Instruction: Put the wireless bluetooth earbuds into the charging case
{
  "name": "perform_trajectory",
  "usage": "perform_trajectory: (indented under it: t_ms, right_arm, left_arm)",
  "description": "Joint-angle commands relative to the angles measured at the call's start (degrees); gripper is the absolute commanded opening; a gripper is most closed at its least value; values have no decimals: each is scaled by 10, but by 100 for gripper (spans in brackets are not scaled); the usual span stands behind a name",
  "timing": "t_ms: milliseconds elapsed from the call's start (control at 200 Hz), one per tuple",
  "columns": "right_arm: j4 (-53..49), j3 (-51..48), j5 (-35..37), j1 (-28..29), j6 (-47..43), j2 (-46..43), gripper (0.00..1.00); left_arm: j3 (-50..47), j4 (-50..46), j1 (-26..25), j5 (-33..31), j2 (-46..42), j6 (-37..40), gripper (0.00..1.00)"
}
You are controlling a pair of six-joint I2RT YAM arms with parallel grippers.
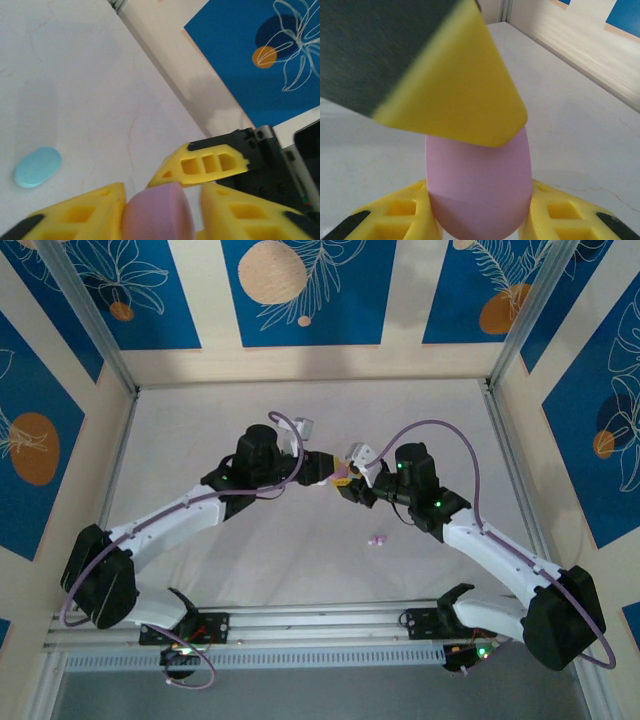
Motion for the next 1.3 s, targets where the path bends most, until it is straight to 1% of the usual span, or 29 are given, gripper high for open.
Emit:
perform_trajectory:
  t_ms: [0, 100, 150, 190, 315, 495, 530, 650, 715, 775, 870, 945, 1005, 1090, 1291]
  right_arm:
    - [26, -7, 27, 6, -1, -17, 36]
    - [32, -9, 51, 6, -1, -25, 36]
    - [29, -6, 59, 7, -5, -28, 36]
    - [26, -3, 59, 7, -7, -28, 36]
    - [21, 1, 54, 8, -8, -28, 37]
    - [12, 9, 58, 10, 0, -27, 37]
    - [10, 10, 55, 11, 1, -27, 38]
    - [11, 12, 61, 11, 8, -30, 40]
    - [22, 8, 61, 10, 14, -35, 43]
    - [33, 1, 32, 3, 13, -42, 48]
    - [90, -36, -53, -16, 1, -68, 56]
    - [148, -70, -83, -35, -3, -82, 60]
    - [156, -73, -109, -54, -9, -84, 60]
    - [140, -65, -133, -73, -26, -79, 60]
    - [178, -58, -129, -90, -7, -71, 60]
  left_arm:
    - [20, 2, -6, 16, 4, -15, 34]
    - [27, -1, -6, 29, 7, -28, 32]
    - [29, 5, -7, 40, 9, -32, 38]
    - [29, 8, -6, 43, 8, -35, 40]
    - [30, 11, -6, 39, 10, -38, 36]
    - [37, 13, -6, 45, 12, -40, 39]
    - [37, 13, -6, 44, 13, -39, 37]
    - [37, 9, -7, 35, 14, -49, 24]
    - [38, 4, -6, 27, 12, -61, 18]
    - [34, 12, -6, 21, 8, -78, 16]
    - [21, 46, -6, 16, -3, -116, 13]
    - [13, 75, -5, 22, -8, -150, 13]
    - [13, 87, -6, 30, -11, -170, 13]
    - [13, 99, -6, 37, -14, -194, 13]
    - [15, 89, -5, 42, -24, -206, 12]
